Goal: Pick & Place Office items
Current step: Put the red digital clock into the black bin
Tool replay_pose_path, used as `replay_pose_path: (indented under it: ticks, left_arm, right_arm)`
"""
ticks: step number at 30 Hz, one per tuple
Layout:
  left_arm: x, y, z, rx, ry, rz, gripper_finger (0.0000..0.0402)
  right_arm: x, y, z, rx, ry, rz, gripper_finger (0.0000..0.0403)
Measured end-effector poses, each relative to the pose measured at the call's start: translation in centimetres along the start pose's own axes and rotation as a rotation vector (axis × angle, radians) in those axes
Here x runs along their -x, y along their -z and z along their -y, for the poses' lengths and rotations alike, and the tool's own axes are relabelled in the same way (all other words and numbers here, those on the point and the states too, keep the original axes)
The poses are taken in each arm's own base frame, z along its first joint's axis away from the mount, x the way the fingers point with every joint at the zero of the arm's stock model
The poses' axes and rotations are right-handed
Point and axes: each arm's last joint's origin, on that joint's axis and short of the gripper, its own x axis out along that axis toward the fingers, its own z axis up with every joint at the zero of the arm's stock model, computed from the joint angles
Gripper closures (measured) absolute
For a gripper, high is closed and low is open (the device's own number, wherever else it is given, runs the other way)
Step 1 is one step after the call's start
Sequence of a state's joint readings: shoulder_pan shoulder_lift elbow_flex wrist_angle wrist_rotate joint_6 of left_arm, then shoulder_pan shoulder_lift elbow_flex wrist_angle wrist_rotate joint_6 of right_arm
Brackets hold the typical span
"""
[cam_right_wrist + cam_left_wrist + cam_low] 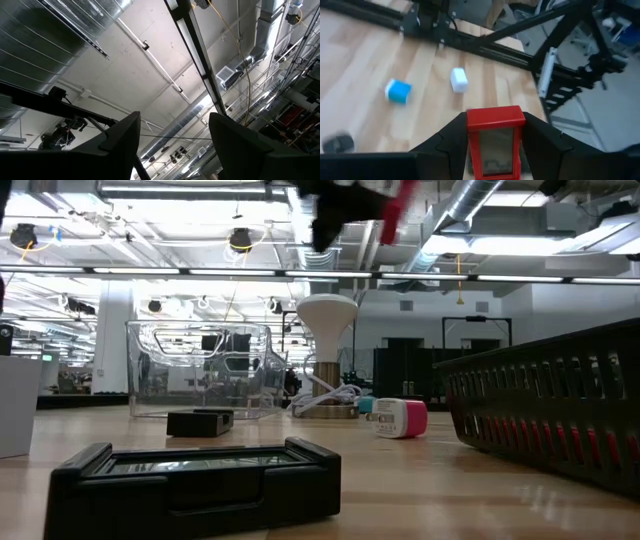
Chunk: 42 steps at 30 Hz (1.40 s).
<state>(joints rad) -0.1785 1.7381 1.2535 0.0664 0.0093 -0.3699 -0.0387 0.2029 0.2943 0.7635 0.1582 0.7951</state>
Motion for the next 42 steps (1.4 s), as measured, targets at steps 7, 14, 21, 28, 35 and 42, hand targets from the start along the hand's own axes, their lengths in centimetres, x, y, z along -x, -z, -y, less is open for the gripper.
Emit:
replay_pose_path:
  ticks: [7,14,21,28,35,42]
  left_arm:
    - [-5.2,-2.0,0.5,-0.097,-0.003,-0.007,0.0252]
    - [-8.5,0.3,1.3,-0.107,0.021,-0.076,0.0252]
    - [-10.4,3.7,3.2,-0.087,0.034,-0.124,0.0252]
    - [-11.4,6.1,4.8,-0.114,0.051,-0.16,0.0252]
    - [-11.4,5.7,4.3,-0.159,0.019,-0.132,0.0252]
    - [-11.5,5.3,3.3,-0.155,-0.002,-0.136,0.0239]
  right_arm:
    - [0.0,0.0,0.0,0.025,0.0,0.0,0.0175]
    - [0.0,0.0,0.0,0.052,0.0,0.0,0.0175]
    - [0.0,0.0,0.0,0.074,0.0,-0.001,0.0175]
    - [0.0,0.0,0.0,0.098,0.001,-0.001,0.0175]
    - [-0.1,0.2,0.2,0.112,0.011,-0.012,0.0175]
    - [-0.6,0.9,0.8,0.117,0.04,-0.044,0.0175]
